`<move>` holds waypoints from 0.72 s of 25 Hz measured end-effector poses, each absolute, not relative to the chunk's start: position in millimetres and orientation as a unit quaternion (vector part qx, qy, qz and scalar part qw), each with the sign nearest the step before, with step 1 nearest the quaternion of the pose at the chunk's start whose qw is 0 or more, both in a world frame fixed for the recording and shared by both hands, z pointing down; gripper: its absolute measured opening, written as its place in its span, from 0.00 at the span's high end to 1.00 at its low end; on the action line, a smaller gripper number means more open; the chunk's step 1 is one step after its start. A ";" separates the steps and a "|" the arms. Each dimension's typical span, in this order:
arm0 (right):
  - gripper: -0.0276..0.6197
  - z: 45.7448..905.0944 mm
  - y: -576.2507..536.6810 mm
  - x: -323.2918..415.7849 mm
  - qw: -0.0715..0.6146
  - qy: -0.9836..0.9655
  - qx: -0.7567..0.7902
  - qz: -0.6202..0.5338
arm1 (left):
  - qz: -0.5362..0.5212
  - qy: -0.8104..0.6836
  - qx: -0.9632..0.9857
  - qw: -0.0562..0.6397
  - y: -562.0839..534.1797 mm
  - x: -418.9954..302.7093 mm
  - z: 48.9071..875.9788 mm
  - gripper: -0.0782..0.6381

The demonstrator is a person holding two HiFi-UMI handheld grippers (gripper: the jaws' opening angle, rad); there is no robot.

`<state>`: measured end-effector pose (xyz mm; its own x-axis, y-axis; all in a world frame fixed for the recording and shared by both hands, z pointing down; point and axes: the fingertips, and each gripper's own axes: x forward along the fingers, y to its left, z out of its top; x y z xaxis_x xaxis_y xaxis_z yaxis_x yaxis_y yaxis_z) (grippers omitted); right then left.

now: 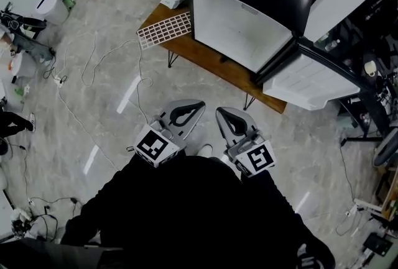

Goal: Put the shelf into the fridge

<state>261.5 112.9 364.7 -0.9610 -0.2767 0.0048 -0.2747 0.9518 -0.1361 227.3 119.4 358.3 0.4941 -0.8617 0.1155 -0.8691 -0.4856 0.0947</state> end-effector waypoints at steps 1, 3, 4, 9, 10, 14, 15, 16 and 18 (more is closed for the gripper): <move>0.95 367.6 112.5 251.4 0.000 0.989 -0.131 -0.062 | 0.023 -0.511 0.857 0.068 118.4 216.7 359.1 0.88; 0.95 372.4 111.3 229.0 -0.010 0.992 -0.112 -0.053 | 0.014 -0.530 0.844 0.077 117.0 192.9 363.3 0.88; 0.95 374.3 110.3 216.6 -0.011 0.993 -0.105 -0.053 | 0.010 -0.538 0.839 0.084 116.3 179.7 366.3 0.88; 0.95 380.8 98.1 138.6 -0.020 0.994 -0.089 -0.056 | -0.003 -0.560 0.825 0.074 107.4 100.1 373.2 0.88; 0.95 380.2 95.3 120.3 -0.019 0.995 -0.086 -0.055 | -0.004 -0.563 0.823 0.073 105.0 83.0 373.4 0.88; 0.95 380.1 86.0 48.8 -0.024 0.995 -0.082 -0.057 | -0.007 -0.568 0.820 0.066 96.7 12.1 378.1 0.88; 0.95 381.0 82.9 32.1 -0.030 0.995 -0.083 -0.055 | -0.010 -0.571 0.818 0.070 94.1 -5.9 378.6 0.88; 0.95 381.9 79.4 15.4 -0.035 0.995 -0.082 -0.052 | -0.013 -0.574 0.816 0.075 91.1 -23.9 379.6 0.88; 0.95 384.1 71.6 -16.9 -0.042 0.994 -0.082 -0.050 | -0.015 -0.579 0.812 0.080 84.5 -59.1 384.0 0.88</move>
<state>-16.9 71.6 384.1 -0.9830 -0.1588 0.0921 -0.1673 0.9816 -0.0923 -59.1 84.5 384.0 0.3300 -0.9415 0.0680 -0.9366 -0.3176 0.1476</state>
